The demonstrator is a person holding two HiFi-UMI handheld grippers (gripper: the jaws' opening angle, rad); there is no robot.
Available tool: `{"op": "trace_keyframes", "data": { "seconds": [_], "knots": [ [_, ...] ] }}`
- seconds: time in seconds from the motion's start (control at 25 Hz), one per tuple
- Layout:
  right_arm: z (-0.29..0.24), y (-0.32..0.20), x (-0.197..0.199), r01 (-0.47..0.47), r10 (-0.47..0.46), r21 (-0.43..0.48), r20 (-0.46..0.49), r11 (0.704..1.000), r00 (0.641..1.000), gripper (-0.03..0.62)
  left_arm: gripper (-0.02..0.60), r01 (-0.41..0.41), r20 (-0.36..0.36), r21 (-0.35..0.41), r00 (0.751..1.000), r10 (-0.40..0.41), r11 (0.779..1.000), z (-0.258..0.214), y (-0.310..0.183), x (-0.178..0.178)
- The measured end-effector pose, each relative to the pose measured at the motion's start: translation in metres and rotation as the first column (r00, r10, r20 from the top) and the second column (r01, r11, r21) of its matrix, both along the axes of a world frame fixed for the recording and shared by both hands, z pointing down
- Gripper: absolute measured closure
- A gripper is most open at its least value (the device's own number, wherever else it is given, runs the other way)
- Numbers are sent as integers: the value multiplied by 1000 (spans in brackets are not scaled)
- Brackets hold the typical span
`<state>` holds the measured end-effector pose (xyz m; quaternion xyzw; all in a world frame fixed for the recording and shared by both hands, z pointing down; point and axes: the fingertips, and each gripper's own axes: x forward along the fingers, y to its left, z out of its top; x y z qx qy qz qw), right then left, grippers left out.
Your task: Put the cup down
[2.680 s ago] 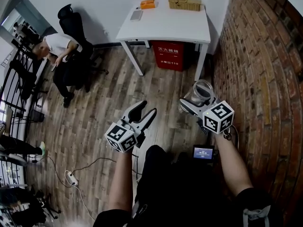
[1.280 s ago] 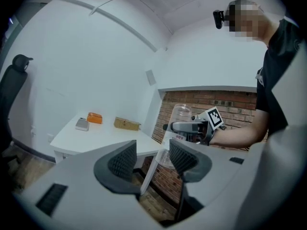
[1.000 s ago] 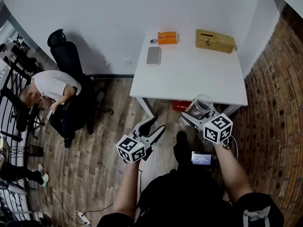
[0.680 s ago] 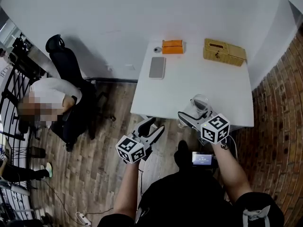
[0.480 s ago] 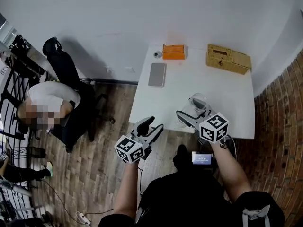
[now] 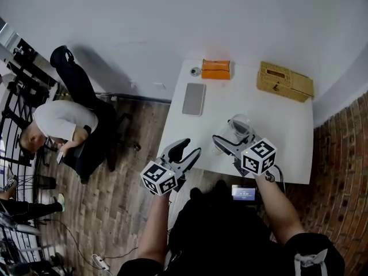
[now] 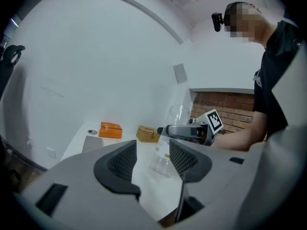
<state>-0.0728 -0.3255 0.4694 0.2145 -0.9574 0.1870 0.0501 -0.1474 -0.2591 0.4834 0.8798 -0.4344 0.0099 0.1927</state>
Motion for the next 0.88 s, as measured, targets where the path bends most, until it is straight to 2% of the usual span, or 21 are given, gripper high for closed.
{"op": "trace_keyframes", "data": {
  "seconds": [0.6,0.88],
  "knots": [
    [-22,0,-22,-78,78,39,9,996,997,256,360,-119,-2,25,993,119,993,-12,-12,-14],
    [-21,3,-22,-89,88,37,4,995,996,256,360,-126,-4,25,992,126,992,-13,-7,-16]
  ]
}}
